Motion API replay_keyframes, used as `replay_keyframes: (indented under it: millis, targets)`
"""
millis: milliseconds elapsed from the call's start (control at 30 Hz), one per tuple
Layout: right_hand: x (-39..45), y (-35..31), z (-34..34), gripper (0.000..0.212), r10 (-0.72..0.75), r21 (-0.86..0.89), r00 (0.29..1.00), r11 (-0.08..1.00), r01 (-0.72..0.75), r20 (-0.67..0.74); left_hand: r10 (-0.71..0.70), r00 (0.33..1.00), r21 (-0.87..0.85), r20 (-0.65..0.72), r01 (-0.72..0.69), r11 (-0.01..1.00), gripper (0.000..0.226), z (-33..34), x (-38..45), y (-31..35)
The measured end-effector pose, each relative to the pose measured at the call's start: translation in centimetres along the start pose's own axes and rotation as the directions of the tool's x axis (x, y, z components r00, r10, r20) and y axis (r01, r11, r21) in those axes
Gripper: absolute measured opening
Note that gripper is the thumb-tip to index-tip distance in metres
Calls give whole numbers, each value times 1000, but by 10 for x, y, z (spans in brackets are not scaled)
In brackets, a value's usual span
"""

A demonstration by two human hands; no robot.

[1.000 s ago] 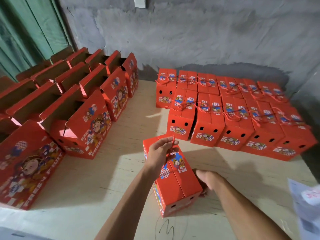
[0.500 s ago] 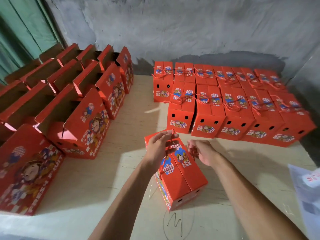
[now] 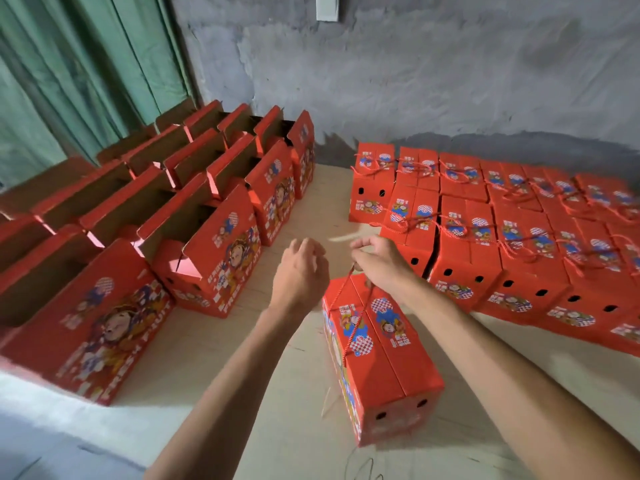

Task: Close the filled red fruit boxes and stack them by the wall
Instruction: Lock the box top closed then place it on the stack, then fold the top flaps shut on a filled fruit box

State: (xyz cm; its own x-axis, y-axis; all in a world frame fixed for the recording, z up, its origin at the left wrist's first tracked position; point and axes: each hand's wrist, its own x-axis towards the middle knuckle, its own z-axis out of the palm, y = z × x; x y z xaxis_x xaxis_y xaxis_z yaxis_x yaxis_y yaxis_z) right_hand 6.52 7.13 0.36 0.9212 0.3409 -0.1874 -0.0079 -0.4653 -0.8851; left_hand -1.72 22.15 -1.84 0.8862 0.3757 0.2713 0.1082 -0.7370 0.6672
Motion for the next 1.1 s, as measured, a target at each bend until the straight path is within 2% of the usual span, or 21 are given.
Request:
replay_keyframes:
  millis: [100,200,467,533,600,700,767,867,1033,1100]
  targets:
    - [29,-21,4,10,-25,45,995,999,29,-93,-33,999,263,-11,35,964,34,-32,33,-32]
    - [62,-42,2,13,-39,53,988,997,47,-148,-115,992,393,-43,123,911,48,-60,75,-71]
    - [178,-77,11,18,20,101,934,995,18,-356,-302,951,411,57,254,876,64,-90,178,-148]
    - [207,-82,12,19,39,86,924,996,-6,-380,-357,932,380,67,307,873,54,-90,194,-161]
    - [234,-85,10,21,60,91,917,995,-26,-393,-358,933,299,44,330,895,34,-90,205,-172]
    - [264,-89,3,19,71,83,885,996,-37,-460,-371,925,217,83,347,912,33,-89,214,-188]
    - [274,-91,0,16,77,70,875,996,-50,-479,-385,904,283,186,325,902,26,-87,216,-194]
    - [274,-81,2,17,103,59,879,995,-86,-466,-311,924,358,223,219,908,17,-88,215,-193]
    - [266,-59,12,15,122,98,895,991,-88,-430,-211,916,423,342,51,905,22,-86,191,-178]
    - [260,-57,10,20,102,26,911,995,-100,-399,-191,911,458,365,3,889,22,-85,176,-165]
